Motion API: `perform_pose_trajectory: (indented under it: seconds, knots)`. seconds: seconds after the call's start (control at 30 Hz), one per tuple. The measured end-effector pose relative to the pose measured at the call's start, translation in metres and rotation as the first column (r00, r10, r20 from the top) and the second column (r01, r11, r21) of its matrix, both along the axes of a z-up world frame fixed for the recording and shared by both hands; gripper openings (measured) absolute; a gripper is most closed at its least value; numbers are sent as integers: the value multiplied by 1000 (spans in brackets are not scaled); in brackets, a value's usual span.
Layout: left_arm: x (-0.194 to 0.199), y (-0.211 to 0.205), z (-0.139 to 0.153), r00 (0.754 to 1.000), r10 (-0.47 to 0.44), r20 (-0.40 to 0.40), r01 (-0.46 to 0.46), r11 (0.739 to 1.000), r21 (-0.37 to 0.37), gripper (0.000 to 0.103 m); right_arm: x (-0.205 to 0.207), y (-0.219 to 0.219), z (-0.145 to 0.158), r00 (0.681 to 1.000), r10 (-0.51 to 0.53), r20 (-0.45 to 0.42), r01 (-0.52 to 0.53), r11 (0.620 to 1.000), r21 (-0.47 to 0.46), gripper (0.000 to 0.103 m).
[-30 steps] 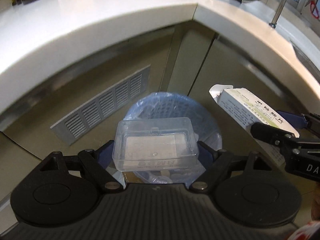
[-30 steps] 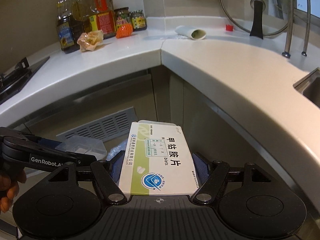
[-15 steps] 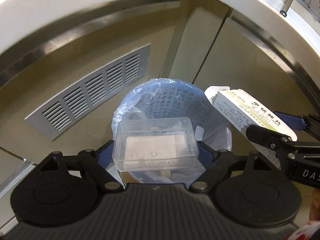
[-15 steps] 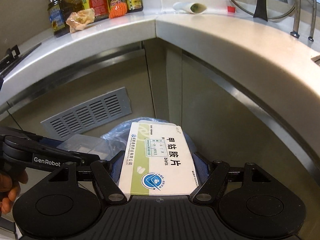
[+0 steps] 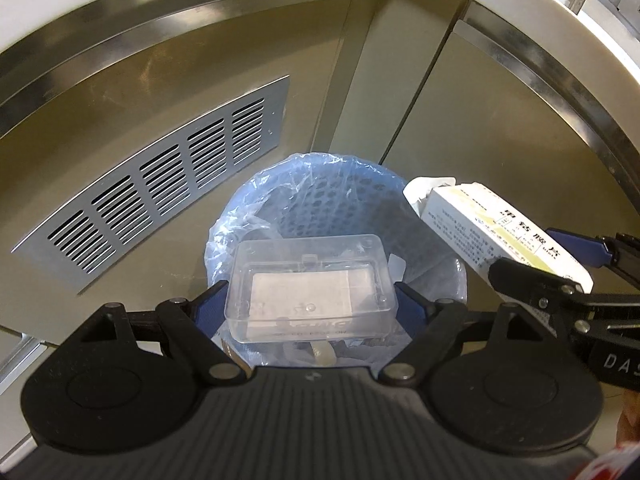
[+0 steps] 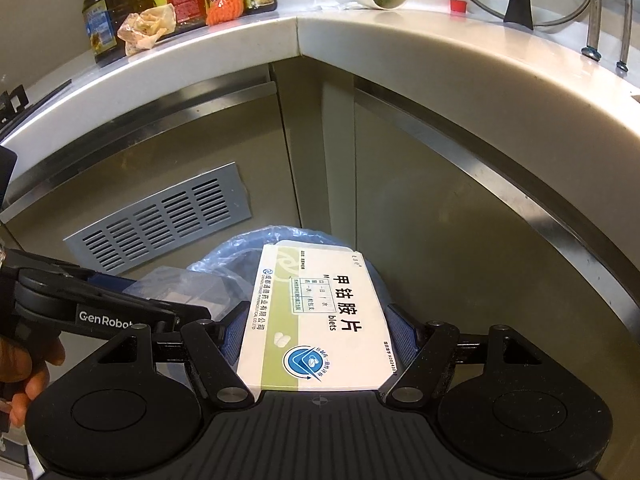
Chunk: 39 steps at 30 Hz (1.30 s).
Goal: Collect trash
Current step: 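Carry the plastic box and medicine box down over the trash bin with both grippers, then open the left gripper to drop the plastic box while the right gripper releases the medicine box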
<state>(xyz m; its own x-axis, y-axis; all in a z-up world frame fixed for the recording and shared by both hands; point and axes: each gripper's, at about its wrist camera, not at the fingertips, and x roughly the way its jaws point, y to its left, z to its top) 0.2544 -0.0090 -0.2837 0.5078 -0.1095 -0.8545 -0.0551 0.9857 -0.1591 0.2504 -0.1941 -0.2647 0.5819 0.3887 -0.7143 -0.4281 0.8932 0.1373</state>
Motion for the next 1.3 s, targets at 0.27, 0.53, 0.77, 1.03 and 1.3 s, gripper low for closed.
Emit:
perform_pose_trajectory:
  seconds: [0.27,0.53,0.77,1.03,1.3]
  knots:
    - [10,1,-6,1000,-12,0,12,1000,10,84,5,-1,0,1000,-8,-1,8,1000,-4,71]
    - [-4,12,2,1000,20,13,-20,1000,13,84,4,2,-5,1000,-3,-7,3,1000,0,71]
    - [-20,26,8,997,70,6,-70,997,6,84,4,12,-9,1000,17,-4,-17,1000,6,71]
    - [-27,35,11,996,94,11,-94,996,7,84,4,25,-11,999,38,-1,-38,999,9,71]
    - [-31,44,14,994,110,14,-111,994,3,84,5,32,-15,999,42,-7,-42,999,12,71]
